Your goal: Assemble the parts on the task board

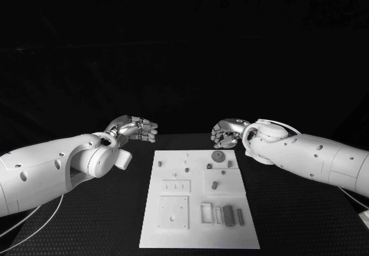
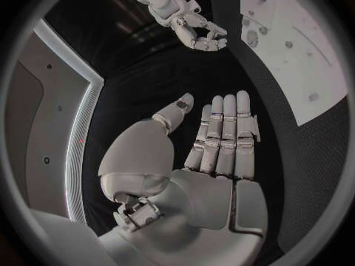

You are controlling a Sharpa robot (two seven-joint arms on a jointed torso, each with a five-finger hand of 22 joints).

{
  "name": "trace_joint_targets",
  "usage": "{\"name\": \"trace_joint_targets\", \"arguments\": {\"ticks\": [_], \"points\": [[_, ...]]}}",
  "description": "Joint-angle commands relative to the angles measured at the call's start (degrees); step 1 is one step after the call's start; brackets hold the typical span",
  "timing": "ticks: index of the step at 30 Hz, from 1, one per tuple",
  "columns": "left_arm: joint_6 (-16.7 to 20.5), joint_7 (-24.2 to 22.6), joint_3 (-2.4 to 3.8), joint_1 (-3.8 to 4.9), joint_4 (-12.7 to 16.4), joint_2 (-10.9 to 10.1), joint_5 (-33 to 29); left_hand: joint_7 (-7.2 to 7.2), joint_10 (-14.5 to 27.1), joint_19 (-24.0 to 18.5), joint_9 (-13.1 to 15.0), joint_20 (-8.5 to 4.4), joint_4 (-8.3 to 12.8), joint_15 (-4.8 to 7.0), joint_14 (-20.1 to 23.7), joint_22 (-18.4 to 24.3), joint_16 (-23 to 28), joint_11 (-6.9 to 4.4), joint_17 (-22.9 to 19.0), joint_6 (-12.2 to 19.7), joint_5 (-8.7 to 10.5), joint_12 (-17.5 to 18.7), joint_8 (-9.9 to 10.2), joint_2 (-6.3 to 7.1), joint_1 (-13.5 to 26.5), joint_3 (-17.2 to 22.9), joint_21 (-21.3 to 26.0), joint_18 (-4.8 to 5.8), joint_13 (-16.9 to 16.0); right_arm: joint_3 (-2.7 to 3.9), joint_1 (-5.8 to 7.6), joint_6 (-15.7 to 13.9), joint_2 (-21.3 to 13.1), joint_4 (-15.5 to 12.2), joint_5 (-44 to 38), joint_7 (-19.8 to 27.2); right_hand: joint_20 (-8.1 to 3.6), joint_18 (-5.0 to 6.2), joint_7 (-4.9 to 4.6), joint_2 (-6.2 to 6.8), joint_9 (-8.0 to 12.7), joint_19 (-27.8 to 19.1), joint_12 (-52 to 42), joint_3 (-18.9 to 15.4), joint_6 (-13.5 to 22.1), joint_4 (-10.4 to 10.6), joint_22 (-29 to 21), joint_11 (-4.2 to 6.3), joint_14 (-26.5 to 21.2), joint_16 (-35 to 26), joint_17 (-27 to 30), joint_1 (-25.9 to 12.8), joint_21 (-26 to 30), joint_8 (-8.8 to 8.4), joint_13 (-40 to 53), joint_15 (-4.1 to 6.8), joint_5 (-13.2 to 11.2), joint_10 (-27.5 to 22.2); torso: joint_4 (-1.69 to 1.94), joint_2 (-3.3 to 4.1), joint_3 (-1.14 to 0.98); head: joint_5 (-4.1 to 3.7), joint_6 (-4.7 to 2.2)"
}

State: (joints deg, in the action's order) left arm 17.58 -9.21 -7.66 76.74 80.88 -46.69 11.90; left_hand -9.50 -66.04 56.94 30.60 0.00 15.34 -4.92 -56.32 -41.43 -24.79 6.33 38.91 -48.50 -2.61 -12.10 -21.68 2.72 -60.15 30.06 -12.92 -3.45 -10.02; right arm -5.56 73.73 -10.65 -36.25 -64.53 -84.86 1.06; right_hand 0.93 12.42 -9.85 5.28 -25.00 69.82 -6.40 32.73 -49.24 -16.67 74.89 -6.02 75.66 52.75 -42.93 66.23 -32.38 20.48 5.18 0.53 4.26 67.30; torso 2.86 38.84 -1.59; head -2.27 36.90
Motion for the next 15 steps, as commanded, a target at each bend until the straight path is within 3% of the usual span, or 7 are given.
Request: {"name": "trace_joint_targets", "arguments": {"ticks": [1,6,9,15], "points": [[-1.1,-0.7,0.06,0.24,0.5,0.1,0.6,-0.07,-0.2,-0.1,-0.1,-0.4,-0.2,-0.25,-0.3,-0.1,0.4,0.03,0.1,-0.3,-0.3,0.2,0.4,0.18,0.4,-0.2,0.0,0.04,-0.1,-0.29,-0.04,2.8,0.0,-1.2,-6.6,-1.0,-0.87,2.58,0.09,0.3,0.0,0.9,0.6,-0.2,-0.7,0.0,1.7,0.1,0.8,3.0,-1.3,0.5,-3.0,-0.41,0.0,0.02,0.3,0.7,0.82,1.61,-0.32,-0.51,-0.18],[-1.4,-0.6,0.06,0.25,1.5,-0.1,0.7,-0.13,-0.1,-0.2,-0.2,-0.41,-0.4,-0.32,-0.2,-0.1,0.6,0.09,0.3,-0.3,-0.3,0.6,0.6,0.37,0.8,-0.4,0.1,0.12,-0.1,-1.25,-0.04,5.5,-1.4,-4.4,-7.9,-1.0,-1.54,2.58,0.32,0.21,-0.3,0.3,1.2,0.2,-1.4,0.0,1.6,0.23,0.5,6.6,-2.3,0.4,-7.1,-0.68,0.0,0.18,0.4,1.7,1.09,2.27,-0.38,-0.84,0.04],[-1.4,-0.6,0.06,0.25,1.8,-0.4,0.7,-0.15,-0.1,-0.2,-0.2,-0.42,-0.4,-0.34,-0.2,-0.1,0.7,0.11,0.3,-0.2,-0.3,0.7,0.7,0.4,0.8,-0.4,0.2,0.13,-0.2,-1.43,-0.04,5.8,-1.3,-4.6,-8.2,-1.0,-1.64,2.58,0.43,0.18,-0.4,0.0,1.4,0.3,-1.6,0.0,1.6,0.29,0.3,7.4,-2.4,0.2,-8.1,-0.72,0.0,0.2,0.3,2.0,1.14,2.57,-0.37,-0.93,-0.11],[-1.5,-0.7,0.09,0.28,1.7,-0.4,0.8,-0.17,-0.1,-0.2,-0.2,-0.42,-0.5,-0.36,-0.2,-0.2,0.8,0.14,0.4,-0.2,-0.3,0.8,0.8,0.45,1.0,-0.4,0.2,0.14,-0.2,-2.89,-0.06,5.9,-0.6,-3.8,-9.6,-1.0,-1.74,2.58,0.53,0.27,-0.5,-0.3,1.6,0.4,-1.9,0.1,1.6,0.34,0.2,8.2,-2.3,-0.1,-9.1,-0.78,0.0,0.25,0.3,2.4,1.29,3.23,-0.32,-1.32,-0.39]]}}
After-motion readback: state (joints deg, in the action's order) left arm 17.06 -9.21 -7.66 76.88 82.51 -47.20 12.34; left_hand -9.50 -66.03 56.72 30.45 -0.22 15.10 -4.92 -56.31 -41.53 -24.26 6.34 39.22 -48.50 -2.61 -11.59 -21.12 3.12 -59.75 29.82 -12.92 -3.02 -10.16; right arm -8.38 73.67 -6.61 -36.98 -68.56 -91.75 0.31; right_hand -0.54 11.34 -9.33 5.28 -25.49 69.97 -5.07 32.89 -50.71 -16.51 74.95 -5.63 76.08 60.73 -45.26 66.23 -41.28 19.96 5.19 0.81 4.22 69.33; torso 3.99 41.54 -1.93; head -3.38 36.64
